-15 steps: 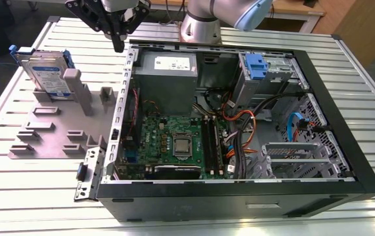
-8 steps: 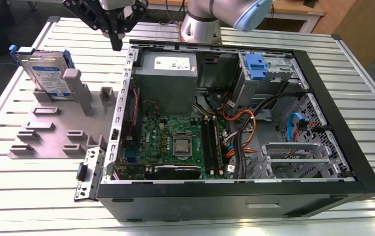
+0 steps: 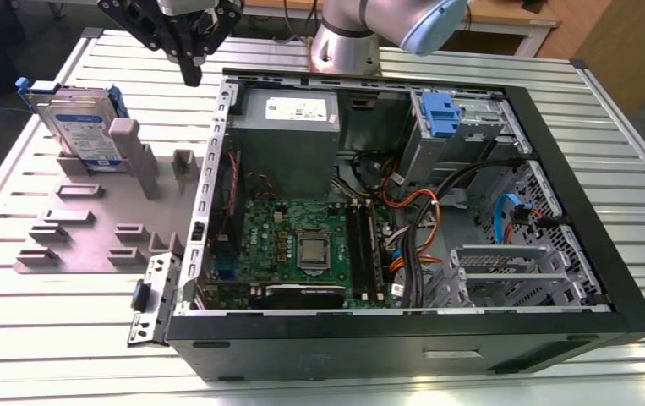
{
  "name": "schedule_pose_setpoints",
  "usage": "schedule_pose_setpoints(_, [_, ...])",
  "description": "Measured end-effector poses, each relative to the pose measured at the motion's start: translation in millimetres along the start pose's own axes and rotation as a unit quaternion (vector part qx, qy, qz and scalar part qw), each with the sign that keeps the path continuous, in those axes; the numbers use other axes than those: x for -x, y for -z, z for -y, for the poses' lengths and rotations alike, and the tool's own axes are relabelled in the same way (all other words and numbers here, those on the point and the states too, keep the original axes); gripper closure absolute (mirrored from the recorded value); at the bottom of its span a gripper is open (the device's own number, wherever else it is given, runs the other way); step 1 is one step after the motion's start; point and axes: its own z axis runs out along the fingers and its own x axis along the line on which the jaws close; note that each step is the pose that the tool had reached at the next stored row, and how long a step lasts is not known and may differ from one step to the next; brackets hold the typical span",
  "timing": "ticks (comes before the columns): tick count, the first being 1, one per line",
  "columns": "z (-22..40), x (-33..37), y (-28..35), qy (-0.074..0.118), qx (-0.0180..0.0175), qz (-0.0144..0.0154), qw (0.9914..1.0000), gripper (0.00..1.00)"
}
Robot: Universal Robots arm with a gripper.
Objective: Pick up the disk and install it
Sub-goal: 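Reach for the disk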
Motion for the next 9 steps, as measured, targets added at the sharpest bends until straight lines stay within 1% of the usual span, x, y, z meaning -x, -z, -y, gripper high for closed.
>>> schedule_pose_setpoints(9, [0.2,-2.9,0.0,0.000,0.0000,0.0000,1.00000,0.89])
